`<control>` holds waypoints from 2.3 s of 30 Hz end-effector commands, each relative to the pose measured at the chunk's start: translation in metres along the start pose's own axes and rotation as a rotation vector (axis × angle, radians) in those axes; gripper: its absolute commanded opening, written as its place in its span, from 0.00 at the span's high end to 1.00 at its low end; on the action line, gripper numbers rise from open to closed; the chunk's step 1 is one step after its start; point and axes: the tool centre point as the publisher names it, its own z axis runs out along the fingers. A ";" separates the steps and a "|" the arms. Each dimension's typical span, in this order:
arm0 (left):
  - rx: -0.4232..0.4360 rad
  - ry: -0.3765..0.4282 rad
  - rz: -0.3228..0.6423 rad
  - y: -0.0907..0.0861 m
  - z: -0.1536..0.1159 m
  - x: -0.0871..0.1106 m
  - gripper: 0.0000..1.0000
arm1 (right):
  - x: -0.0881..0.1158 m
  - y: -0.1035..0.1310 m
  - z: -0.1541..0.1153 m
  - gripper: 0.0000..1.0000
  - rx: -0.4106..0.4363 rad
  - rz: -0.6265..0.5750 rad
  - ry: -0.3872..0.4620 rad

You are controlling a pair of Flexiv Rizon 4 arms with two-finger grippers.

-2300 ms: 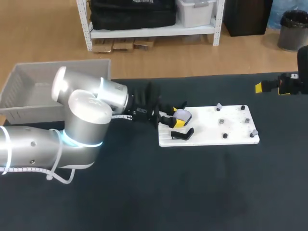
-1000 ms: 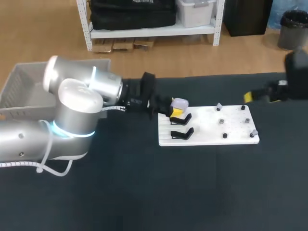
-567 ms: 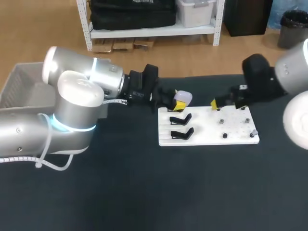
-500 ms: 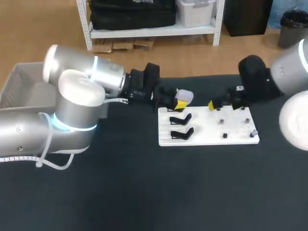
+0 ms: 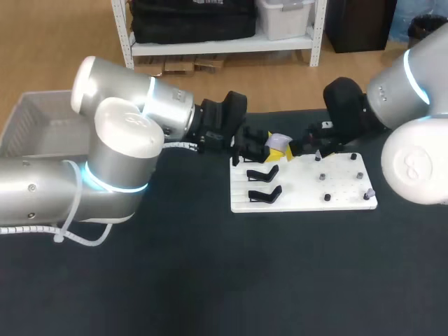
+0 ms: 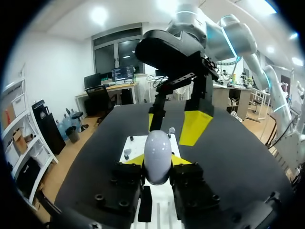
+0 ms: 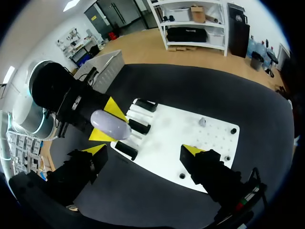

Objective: Pick up each earbud case from the left stands, insert the matching earbuds, close the lid, and place the case in the box.

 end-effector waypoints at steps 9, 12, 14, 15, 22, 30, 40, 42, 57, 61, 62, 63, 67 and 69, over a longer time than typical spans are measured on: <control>0.026 -0.018 0.006 -0.011 0.000 0.002 1.00 | -0.010 -0.004 0.002 0.00 0.014 0.004 0.008; 0.033 -0.019 0.009 -0.013 0.000 0.003 1.00 | -0.013 -0.004 -0.001 0.00 0.020 0.005 -0.001; 0.042 -0.022 0.006 -0.014 0.001 0.006 1.00 | -0.013 -0.006 -0.005 0.00 0.045 0.006 -0.010; 0.043 -0.028 0.003 -0.014 0.001 0.008 1.00 | -0.013 -0.007 -0.009 0.00 0.061 0.004 -0.020; 0.038 -0.167 -0.018 -0.011 -0.008 0.012 1.00 | 0.008 -0.035 -0.046 0.00 0.188 -0.018 -0.009; -0.020 -0.279 -0.017 -0.007 -0.019 0.002 1.00 | 0.044 -0.060 -0.072 0.00 0.373 -0.018 0.110; -0.066 -0.321 -0.009 0.002 -0.021 -0.010 1.00 | 0.079 -0.081 -0.078 0.00 0.534 0.033 0.128; -0.074 -0.322 -0.017 0.004 -0.020 -0.011 1.00 | 0.079 -0.081 -0.078 0.00 0.534 0.033 0.128; -0.079 -0.378 -0.086 0.023 -0.003 -0.007 1.00 | 0.085 -0.094 -0.068 0.00 0.507 0.076 0.133; -0.086 -0.368 -0.090 0.025 0.005 -0.007 1.00 | 0.092 -0.101 -0.068 0.00 0.496 0.105 0.170; -0.081 -0.367 -0.092 0.025 0.007 -0.007 1.00 | 0.094 -0.102 -0.067 0.00 0.493 0.106 0.182; -0.079 -0.368 -0.094 0.025 0.009 -0.006 1.00 | 0.096 -0.102 -0.066 0.00 0.489 0.111 0.191; -0.070 -0.374 -0.103 0.025 0.013 -0.008 1.00 | 0.101 -0.104 -0.060 0.00 0.480 0.124 0.238; -0.070 -0.379 -0.102 0.024 0.012 -0.012 1.00 | 0.103 -0.104 -0.057 0.00 0.476 0.124 0.256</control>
